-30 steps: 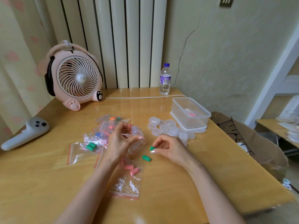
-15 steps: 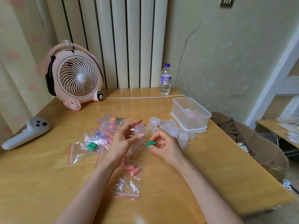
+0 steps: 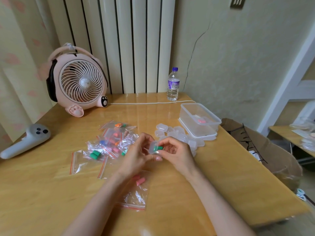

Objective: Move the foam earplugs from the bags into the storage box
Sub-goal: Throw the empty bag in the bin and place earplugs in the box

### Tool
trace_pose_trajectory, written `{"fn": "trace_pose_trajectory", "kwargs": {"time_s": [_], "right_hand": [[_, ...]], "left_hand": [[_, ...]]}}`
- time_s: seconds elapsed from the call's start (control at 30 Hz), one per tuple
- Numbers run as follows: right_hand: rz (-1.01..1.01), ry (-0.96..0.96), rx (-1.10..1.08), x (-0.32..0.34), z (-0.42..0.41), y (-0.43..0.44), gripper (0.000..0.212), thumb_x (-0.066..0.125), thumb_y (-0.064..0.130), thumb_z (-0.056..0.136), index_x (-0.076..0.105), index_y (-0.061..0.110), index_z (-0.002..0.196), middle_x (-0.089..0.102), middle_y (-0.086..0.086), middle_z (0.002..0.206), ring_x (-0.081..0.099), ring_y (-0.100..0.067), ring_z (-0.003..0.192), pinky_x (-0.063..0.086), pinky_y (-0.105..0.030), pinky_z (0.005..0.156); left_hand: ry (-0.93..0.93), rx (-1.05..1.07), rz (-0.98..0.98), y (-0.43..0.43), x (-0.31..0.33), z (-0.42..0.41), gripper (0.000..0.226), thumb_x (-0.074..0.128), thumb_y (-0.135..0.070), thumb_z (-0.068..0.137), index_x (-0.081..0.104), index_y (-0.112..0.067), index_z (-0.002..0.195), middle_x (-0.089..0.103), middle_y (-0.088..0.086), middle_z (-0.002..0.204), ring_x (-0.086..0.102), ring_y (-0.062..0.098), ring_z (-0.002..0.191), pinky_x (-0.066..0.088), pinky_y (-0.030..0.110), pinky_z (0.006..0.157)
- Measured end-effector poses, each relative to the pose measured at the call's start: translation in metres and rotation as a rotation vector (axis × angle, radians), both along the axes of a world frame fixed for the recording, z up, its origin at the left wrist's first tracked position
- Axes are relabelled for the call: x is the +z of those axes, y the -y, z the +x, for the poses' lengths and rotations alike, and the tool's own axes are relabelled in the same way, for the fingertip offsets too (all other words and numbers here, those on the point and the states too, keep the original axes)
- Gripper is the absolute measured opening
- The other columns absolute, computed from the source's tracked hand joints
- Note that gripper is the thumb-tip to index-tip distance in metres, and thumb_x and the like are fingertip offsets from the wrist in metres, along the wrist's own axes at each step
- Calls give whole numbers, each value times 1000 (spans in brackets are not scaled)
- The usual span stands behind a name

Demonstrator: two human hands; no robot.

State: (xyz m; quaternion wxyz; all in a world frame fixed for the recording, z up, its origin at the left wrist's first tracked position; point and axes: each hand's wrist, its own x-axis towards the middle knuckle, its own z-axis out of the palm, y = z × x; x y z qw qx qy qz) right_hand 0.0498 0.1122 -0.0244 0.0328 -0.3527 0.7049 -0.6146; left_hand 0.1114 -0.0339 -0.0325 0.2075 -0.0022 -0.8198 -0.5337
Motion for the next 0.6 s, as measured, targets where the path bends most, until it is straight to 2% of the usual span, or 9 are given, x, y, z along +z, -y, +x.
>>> {"fn": "trace_pose_trajectory", "kwargs": {"time_s": [0.1, 0.17, 0.23, 0.3, 0.37, 0.43, 0.53, 0.6], "right_hand": [[70, -135, -40, -4, -2, 1, 24, 75, -1, 69, 68, 20, 77, 63, 7, 77, 47, -4, 62, 35, -10, 62], [67, -185, -56, -4, -3, 1, 18, 76, 3, 68, 70, 18, 76, 59, 10, 75, 48, -5, 63, 35, -10, 62], [25, -192, -84, -5, -5, 1, 15, 75, 9, 68, 71, 21, 77, 58, 8, 78, 49, -5, 63, 36, -11, 62], [1, -182, -132, -5, -7, 1, 16, 74, 6, 70, 72, 19, 80, 57, 7, 79, 49, -5, 63, 37, -13, 62], [20, -191, -161, -6, -8, 2, 18, 74, 0, 72, 74, 13, 84, 55, 8, 78, 49, -3, 63, 37, -11, 61], [48, -196, -169, -7, -8, 3, 21, 74, -1, 72, 74, 13, 87, 54, 6, 78, 50, -4, 62, 38, -10, 61], [5, -93, -161, -4, -8, 3, 21, 72, 2, 76, 71, 20, 89, 58, 3, 81, 50, -4, 61, 40, -13, 61], [-53, 59, -133, 0, -7, 1, 12, 65, 10, 86, 68, 20, 91, 64, 2, 80, 54, -6, 58, 45, -21, 59]], "left_hand": [[-9, -8, 12, -1, 0, 0, 55, 87, -22, 54, 51, -28, 96, 59, -11, 76, 51, 5, 68, 42, 19, 65], [-8, -13, 33, -1, 0, 0, 52, 84, -33, 50, 54, -23, 91, 59, -12, 73, 51, 9, 68, 42, 24, 65], [-2, -7, 58, 0, 0, 0, 57, 84, -40, 46, 54, -19, 90, 61, 1, 76, 53, 24, 70, 45, 36, 68], [2, -15, 73, -1, 1, 1, 63, 90, -34, 47, 54, -12, 94, 62, 11, 81, 57, 30, 75, 47, 43, 74], [10, -29, 86, -2, 3, 2, 62, 86, -26, 49, 53, -6, 97, 63, 5, 83, 60, 21, 78, 49, 38, 77], [17, -31, 90, -3, 2, 2, 63, 86, -23, 51, 52, -8, 102, 64, 8, 89, 62, 25, 85, 51, 37, 80], [-10, -24, 110, -3, 0, 1, 67, 88, -32, 51, 49, -16, 103, 63, 21, 93, 59, 39, 90, 49, 48, 82], [-18, -13, 114, -2, -1, 1, 64, 83, -39, 50, 50, -17, 100, 63, 20, 91, 59, 40, 88, 49, 50, 80]]}}
